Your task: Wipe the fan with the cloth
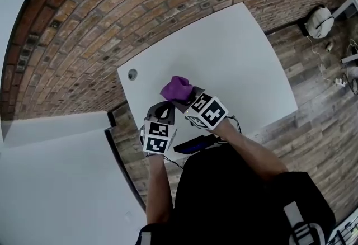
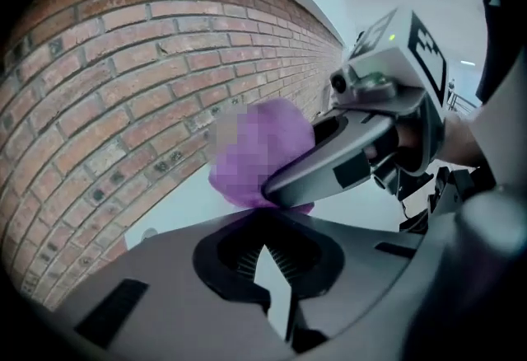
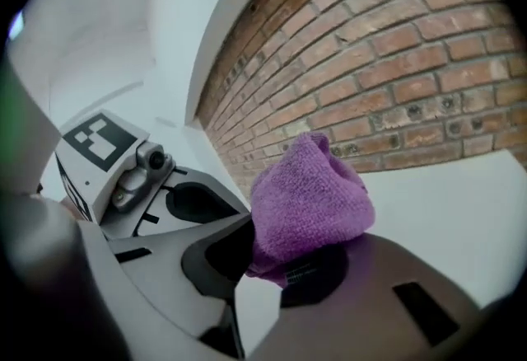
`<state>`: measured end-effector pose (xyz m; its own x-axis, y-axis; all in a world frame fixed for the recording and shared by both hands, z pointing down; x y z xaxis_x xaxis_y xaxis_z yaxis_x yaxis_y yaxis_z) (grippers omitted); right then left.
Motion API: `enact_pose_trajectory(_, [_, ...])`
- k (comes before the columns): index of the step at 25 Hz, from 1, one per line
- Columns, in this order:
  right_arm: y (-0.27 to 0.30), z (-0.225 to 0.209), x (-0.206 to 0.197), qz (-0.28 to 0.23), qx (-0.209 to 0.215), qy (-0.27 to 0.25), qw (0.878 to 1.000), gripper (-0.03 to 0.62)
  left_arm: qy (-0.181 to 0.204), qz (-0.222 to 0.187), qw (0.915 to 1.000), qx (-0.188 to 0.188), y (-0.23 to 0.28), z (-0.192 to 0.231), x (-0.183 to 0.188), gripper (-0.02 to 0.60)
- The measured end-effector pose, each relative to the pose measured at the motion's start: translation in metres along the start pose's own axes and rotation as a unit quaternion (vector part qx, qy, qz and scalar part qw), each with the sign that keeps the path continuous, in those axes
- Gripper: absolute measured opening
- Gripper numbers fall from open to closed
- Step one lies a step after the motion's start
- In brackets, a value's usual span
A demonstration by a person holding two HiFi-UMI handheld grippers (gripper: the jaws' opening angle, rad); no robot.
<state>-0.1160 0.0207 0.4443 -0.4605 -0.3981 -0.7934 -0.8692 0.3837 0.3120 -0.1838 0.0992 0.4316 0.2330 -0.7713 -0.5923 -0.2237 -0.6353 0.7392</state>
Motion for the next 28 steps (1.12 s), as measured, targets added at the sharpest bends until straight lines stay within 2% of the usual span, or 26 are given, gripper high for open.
enact_pose_trajectory(2, [-0.007,-0.015,-0.008,-0.048,0.011,0.065,0.997,0.068,0.005,0.002,1.0,0.001,0.0,0.0,0.002,0.002])
enact_pose_trajectory(4, [-0.011,-0.034,-0.023,-0.074,0.017,0.127,0.989,0.068,0.01,0.003,0.9999,0.003,0.0,0.0,0.002,0.002])
enact_pose_trajectory(6, [-0.009,-0.052,-0.043,-0.063,0.019,0.173,0.983,0.067,0.009,0.002,0.9999,0.004,0.0,0.0,0.0,0.002])
enact_pose_trajectory(9, [-0.006,-0.069,-0.068,-0.021,0.012,0.208,0.978,0.068,0.011,0.003,0.9999,0.005,-0.001,-0.001,-0.001,0.002])
enact_pose_trajectory(11, [-0.019,-0.068,-0.058,-0.057,0.008,0.217,0.974,0.069,0.012,0.003,0.9999,0.004,-0.002,-0.002,-0.001,0.002])
enact_pose_trajectory(14, [-0.033,-0.045,-0.014,-0.127,0.058,0.186,0.973,0.069,0.013,0.001,0.9999,0.006,-0.002,-0.003,-0.001,0.002])
enact_pose_trajectory(16, [-0.024,-0.026,0.004,-0.112,0.091,0.133,0.981,0.069,0.013,0.002,0.9999,0.007,-0.002,-0.003,-0.001,0.002])
enact_pose_trajectory(18, [-0.01,-0.018,0.002,-0.075,0.089,0.099,0.988,0.069,0.013,0.003,0.9999,0.007,-0.002,-0.003,-0.001,0.002])
enact_pose_trajectory(20, [-0.003,-0.023,-0.01,-0.081,0.076,0.117,0.987,0.069,0.013,0.004,0.9999,0.005,-0.002,-0.003,-0.001,0.002])
enact_pose_trajectory(25, [-0.006,-0.044,-0.027,-0.139,0.069,0.196,0.968,0.069,0.002,0.009,0.9999,-0.008,-0.002,0.001,0.002,0.002])
enact_pose_trajectory(27, [-0.007,-0.057,-0.038,-0.132,0.055,0.218,0.966,0.069,-0.001,0.013,0.9999,-0.01,-0.004,0.0,0.003,0.002])
enact_pose_trajectory(28, [-0.008,-0.064,-0.045,-0.111,0.039,0.223,0.968,0.069,-0.004,0.012,0.9999,-0.01,-0.004,0.0,0.002,0.002])
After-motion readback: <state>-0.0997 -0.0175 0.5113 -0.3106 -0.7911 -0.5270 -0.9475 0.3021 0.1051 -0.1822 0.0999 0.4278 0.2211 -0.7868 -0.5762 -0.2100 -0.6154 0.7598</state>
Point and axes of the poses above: the fingertips, and each gripper's own axes: y forward along the fingers, z to its left, x out of its top, the point moved 8 cm from there along -y, backward along the fingers, and after that the axes turned 13 degrees about x, right-handed, at the moved point
